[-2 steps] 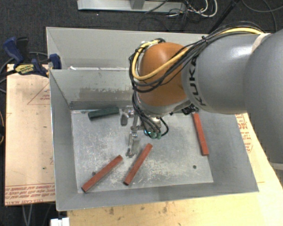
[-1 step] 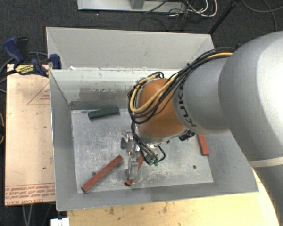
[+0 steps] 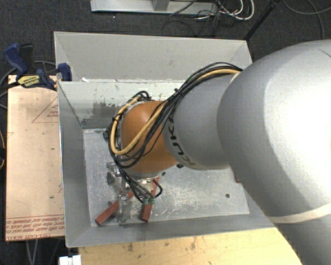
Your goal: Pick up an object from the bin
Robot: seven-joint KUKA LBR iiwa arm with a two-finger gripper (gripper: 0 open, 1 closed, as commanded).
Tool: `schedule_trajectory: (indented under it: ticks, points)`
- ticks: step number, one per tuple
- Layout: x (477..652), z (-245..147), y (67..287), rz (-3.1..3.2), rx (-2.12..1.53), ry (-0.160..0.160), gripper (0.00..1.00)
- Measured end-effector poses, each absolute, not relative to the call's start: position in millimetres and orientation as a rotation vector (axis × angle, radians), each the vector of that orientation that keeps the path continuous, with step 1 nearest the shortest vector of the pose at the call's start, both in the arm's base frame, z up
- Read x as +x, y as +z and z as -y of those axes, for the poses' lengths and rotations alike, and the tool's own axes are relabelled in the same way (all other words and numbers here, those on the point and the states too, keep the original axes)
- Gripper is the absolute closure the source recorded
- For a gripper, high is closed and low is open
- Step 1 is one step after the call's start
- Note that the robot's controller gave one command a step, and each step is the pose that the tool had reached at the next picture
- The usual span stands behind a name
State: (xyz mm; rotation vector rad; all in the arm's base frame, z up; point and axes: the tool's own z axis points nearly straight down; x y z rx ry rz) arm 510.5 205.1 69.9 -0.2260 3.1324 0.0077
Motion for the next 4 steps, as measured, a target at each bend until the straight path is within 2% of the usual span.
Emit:
schedule_trajectory:
  ticks: [1, 2, 3, 4]
  points:
    - [512.2, -200, 70, -3.133, -0.210, 0.003, 1.00]
    - [497.8, -244, 90, -3.071, -0.649, 0.006, 1.00]
    - [542.5, -194, 133, -3.095, -0.478, 0.000, 1.00]
    - [539.4, -197, 130, -3.101, -0.488, 0.003, 0.00]
